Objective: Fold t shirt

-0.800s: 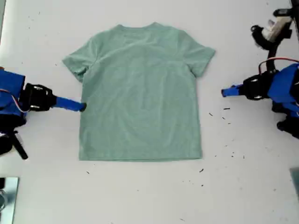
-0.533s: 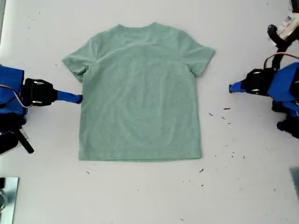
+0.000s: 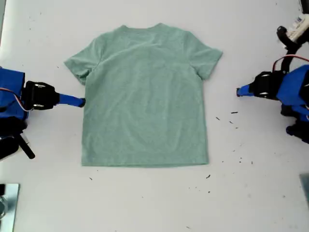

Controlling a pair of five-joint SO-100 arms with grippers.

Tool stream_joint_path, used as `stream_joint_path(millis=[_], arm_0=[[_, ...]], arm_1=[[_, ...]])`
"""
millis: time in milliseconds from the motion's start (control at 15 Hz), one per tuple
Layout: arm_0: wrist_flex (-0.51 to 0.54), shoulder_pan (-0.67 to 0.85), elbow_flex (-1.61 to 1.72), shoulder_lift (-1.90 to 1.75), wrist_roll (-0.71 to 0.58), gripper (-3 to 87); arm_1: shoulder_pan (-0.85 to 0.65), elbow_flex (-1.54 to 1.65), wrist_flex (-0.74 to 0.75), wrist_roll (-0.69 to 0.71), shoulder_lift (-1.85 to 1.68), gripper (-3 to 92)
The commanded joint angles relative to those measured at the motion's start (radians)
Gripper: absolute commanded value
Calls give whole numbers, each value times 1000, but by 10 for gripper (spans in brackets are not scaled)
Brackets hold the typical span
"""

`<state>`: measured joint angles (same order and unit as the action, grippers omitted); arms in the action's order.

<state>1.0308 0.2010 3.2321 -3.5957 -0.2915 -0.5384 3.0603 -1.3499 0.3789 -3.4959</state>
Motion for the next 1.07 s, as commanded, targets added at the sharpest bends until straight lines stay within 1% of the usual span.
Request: stream_joint_path(millis=[0, 267, 400, 533, 600, 667, 733, 800, 1000], arm_0=[[-9, 12, 9, -8, 3, -1], [-9, 12, 8, -8, 3, -1], [-9, 15, 11, -8, 12, -1], [-9, 14, 14, -8, 12, -1], [-9, 15, 14, -8, 12, -1], [-11, 21, 14, -8, 9, -1], [-11, 23, 14, -8, 8, -1], [-11, 21, 14, -8, 8, -1], [-11, 12, 14, -8, 9, -1]], arm_1=[[11, 49, 20, -14, -9, 19], [12, 49, 20, 15, -9, 19], [71, 6, 28, 8, -11, 19], [138, -101, 43, -12, 23, 20], [141, -241, 46, 12, 184, 20], [127, -446, 29, 71, 446, 20], [95, -650, 5, 166, 676, 20], [48, -831, -31, 255, 830, 20], [-147, -1259, -135, 526, 1088, 23]])
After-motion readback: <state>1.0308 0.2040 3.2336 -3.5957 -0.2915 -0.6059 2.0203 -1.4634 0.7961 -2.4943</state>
